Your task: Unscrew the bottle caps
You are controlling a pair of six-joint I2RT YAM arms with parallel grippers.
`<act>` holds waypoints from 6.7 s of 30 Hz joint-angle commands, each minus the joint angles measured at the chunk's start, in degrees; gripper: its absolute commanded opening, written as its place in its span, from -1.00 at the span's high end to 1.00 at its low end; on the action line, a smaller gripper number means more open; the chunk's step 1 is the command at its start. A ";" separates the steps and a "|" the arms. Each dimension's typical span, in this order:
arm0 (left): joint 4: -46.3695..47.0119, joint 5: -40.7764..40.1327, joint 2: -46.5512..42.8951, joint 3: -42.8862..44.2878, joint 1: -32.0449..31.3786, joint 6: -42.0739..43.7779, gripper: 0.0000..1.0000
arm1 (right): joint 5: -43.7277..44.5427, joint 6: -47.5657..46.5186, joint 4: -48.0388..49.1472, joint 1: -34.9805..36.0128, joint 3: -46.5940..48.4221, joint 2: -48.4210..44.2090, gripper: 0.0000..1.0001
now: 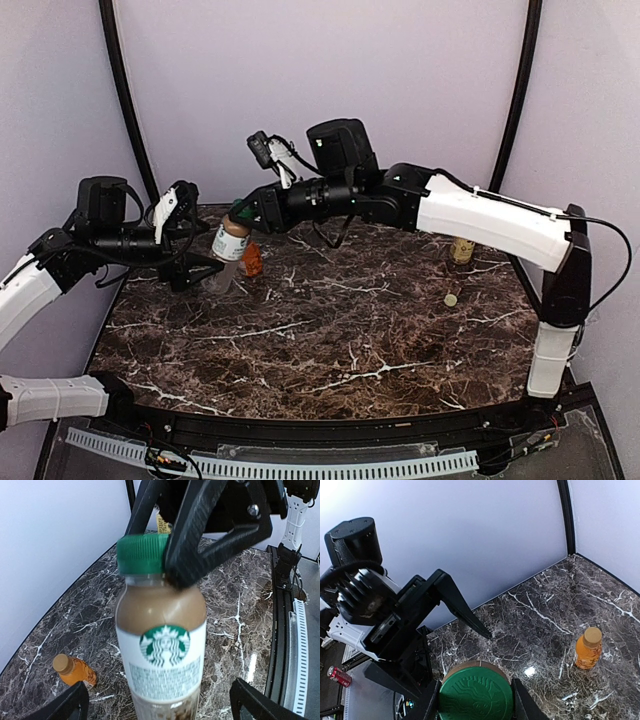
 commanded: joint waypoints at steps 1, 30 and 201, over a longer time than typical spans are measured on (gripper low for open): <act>-0.60 4.34 0.31 0.64 -0.47 -2.89 -0.97 | -0.86 1.42 4.78 1.86 2.55 0.02 1.00; -3.19 -9.16 0.72 3.18 -1.19 14.19 0.32 | -9.44 15.72 5.05 -4.13 -6.53 -9.23 -0.49; -17.84 2.09 0.72 2.90 -10.59 22.45 0.72 | -6.85 -49.69 -8.50 8.36 -3.61 -7.80 1.00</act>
